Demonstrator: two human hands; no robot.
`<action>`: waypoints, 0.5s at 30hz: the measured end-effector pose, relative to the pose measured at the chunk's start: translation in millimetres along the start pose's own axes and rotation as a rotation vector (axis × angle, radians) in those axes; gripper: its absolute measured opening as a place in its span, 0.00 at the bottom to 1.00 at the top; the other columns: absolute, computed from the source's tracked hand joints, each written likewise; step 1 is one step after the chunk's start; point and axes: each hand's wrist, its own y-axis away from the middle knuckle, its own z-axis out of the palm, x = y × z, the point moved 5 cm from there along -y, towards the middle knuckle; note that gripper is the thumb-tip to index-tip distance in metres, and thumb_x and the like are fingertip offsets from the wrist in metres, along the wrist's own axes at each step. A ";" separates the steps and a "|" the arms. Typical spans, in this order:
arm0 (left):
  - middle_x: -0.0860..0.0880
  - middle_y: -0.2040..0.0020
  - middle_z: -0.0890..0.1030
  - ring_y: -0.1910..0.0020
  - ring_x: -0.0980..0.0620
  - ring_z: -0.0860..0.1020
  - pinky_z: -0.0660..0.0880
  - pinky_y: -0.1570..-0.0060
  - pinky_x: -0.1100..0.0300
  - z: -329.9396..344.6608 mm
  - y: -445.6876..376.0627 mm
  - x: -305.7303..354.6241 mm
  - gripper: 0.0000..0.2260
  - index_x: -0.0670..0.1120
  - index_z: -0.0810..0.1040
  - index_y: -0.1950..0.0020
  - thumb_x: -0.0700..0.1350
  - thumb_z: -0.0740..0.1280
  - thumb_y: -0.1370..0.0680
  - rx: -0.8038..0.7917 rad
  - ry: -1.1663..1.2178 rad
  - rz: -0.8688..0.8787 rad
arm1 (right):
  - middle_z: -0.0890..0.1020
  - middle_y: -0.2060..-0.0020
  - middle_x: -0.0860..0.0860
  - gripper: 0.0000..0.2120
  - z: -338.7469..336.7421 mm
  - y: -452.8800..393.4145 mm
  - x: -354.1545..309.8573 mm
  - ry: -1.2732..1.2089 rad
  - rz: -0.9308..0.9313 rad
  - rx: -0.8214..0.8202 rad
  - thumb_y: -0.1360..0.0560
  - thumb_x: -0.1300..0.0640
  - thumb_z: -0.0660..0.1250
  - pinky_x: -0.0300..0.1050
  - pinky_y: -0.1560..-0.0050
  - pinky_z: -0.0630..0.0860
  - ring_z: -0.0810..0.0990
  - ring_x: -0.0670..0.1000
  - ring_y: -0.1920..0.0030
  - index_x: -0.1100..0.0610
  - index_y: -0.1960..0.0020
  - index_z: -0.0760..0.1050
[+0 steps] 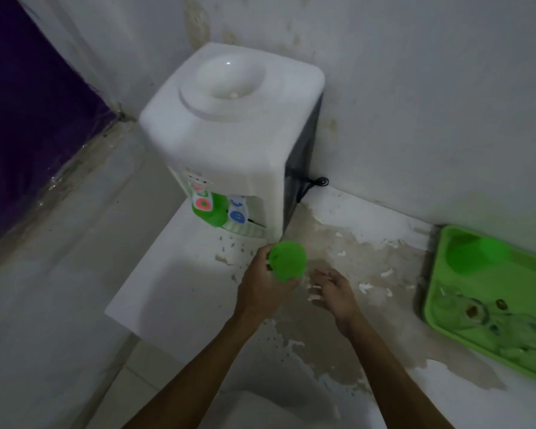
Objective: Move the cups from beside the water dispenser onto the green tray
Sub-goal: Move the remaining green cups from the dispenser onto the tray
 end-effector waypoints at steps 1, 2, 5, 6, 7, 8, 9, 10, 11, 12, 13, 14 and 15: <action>0.58 0.42 0.79 0.45 0.57 0.79 0.80 0.47 0.51 9.4 3.6 8.4 0.33 0.60 0.70 0.34 0.61 0.78 0.36 -0.013 0.008 0.022 | 0.82 0.52 0.57 0.08 -8.0 3.0 2.4 -0.060 0.055 -0.012 0.22 0.57 0.64 0.49 0.57 0.78 0.81 0.55 0.55 0.57 0.45 0.79; 0.60 0.43 0.79 0.46 0.60 0.79 0.80 0.47 0.52 21.7 8.4 20.3 0.32 0.61 0.71 0.36 0.61 0.79 0.36 -0.031 0.010 0.049 | 0.83 0.49 0.56 0.12 -20.2 6.6 4.1 -0.110 0.093 -0.028 0.21 0.53 0.63 0.49 0.55 0.80 0.82 0.55 0.52 0.56 0.41 0.79; 0.66 0.45 0.77 0.47 0.70 0.76 0.78 0.50 0.65 55.9 24.0 54.6 0.30 0.68 0.67 0.39 0.58 0.79 0.34 -0.106 0.019 0.140 | 0.84 0.49 0.54 0.19 -51.6 18.2 2.2 -0.284 0.148 -0.079 0.23 0.43 0.63 0.52 0.51 0.81 0.84 0.55 0.52 0.53 0.39 0.80; 0.66 0.44 0.77 0.46 0.70 0.76 0.77 0.50 0.67 68.0 29.9 66.9 0.30 0.68 0.67 0.39 0.58 0.79 0.34 -0.132 0.023 0.170 | 0.84 0.51 0.55 0.20 -64.1 22.6 0.0 -0.369 0.156 -0.079 0.22 0.43 0.63 0.52 0.52 0.81 0.85 0.55 0.55 0.55 0.39 0.80; 0.65 0.43 0.77 0.45 0.68 0.77 0.79 0.50 0.65 78.7 34.9 76.3 0.30 0.68 0.67 0.37 0.58 0.79 0.33 -0.153 0.027 0.190 | 0.85 0.52 0.56 0.21 -74.5 26.2 -1.5 -0.446 0.164 -0.089 0.22 0.42 0.63 0.52 0.54 0.82 0.85 0.55 0.56 0.56 0.40 0.81; 0.64 0.41 0.78 0.44 0.66 0.77 0.80 0.50 0.62 88.7 39.1 84.0 0.31 0.66 0.68 0.35 0.59 0.79 0.34 -0.168 0.035 0.208 | 0.85 0.51 0.57 0.22 -83.6 29.9 -3.6 -0.520 0.171 -0.105 0.22 0.42 0.62 0.52 0.54 0.83 0.85 0.56 0.56 0.58 0.40 0.81; 0.62 0.40 0.78 0.43 0.64 0.78 0.81 0.49 0.60 101.5 44.7 93.2 0.32 0.64 0.68 0.34 0.59 0.79 0.34 -0.188 0.039 0.224 | 0.86 0.49 0.59 0.23 -96.3 34.5 -5.3 -0.592 0.168 -0.122 0.22 0.42 0.62 0.52 0.54 0.84 0.85 0.58 0.53 0.59 0.40 0.81; 0.61 0.39 0.78 0.43 0.63 0.78 0.81 0.49 0.59 111.9 49.3 101.0 0.33 0.62 0.69 0.32 0.59 0.79 0.34 -0.205 0.054 0.238 | 0.85 0.46 0.61 0.24 -106.6 38.0 -7.4 -0.658 0.164 -0.139 0.22 0.43 0.62 0.53 0.53 0.84 0.83 0.61 0.48 0.60 0.39 0.80; 0.60 0.39 0.78 0.42 0.62 0.78 0.81 0.49 0.60 124.5 54.8 110.2 0.34 0.60 0.69 0.32 0.58 0.79 0.34 -0.222 0.067 0.252 | 0.84 0.43 0.63 0.24 -120.7 41.4 -8.8 -0.722 0.155 -0.144 0.21 0.43 0.62 0.53 0.53 0.84 0.82 0.63 0.45 0.61 0.37 0.79; 0.60 0.39 0.78 0.42 0.62 0.78 0.81 0.49 0.61 133.1 58.0 116.6 0.34 0.59 0.69 0.32 0.56 0.79 0.33 -0.235 0.080 0.268 | 0.83 0.42 0.63 0.25 -130.4 43.3 -9.7 -0.770 0.150 -0.144 0.21 0.44 0.62 0.53 0.54 0.85 0.81 0.64 0.44 0.62 0.36 0.78; 0.60 0.39 0.78 0.42 0.63 0.78 0.80 0.49 0.62 146.7 63.2 127.2 0.33 0.59 0.69 0.32 0.55 0.80 0.33 -0.249 0.085 0.290 | 0.83 0.42 0.63 0.24 -147.3 47.4 -10.8 -0.816 0.136 -0.135 0.21 0.44 0.62 0.51 0.56 0.85 0.81 0.63 0.46 0.62 0.36 0.78; 0.60 0.39 0.78 0.42 0.63 0.78 0.80 0.49 0.62 155.5 65.5 134.4 0.33 0.59 0.69 0.32 0.54 0.80 0.33 -0.262 0.091 0.307 | 0.83 0.43 0.63 0.24 -158.2 49.7 -13.3 -0.844 0.118 -0.133 0.21 0.45 0.62 0.50 0.57 0.85 0.82 0.61 0.48 0.63 0.37 0.78; 0.60 0.38 0.78 0.41 0.63 0.78 0.79 0.49 0.62 161.8 66.8 140.4 0.33 0.59 0.69 0.32 0.54 0.80 0.33 -0.278 0.103 0.320 | 0.84 0.46 0.61 0.23 -167.3 52.2 -16.3 -0.867 0.104 -0.129 0.21 0.46 0.62 0.48 0.58 0.85 0.82 0.59 0.50 0.63 0.38 0.78</action>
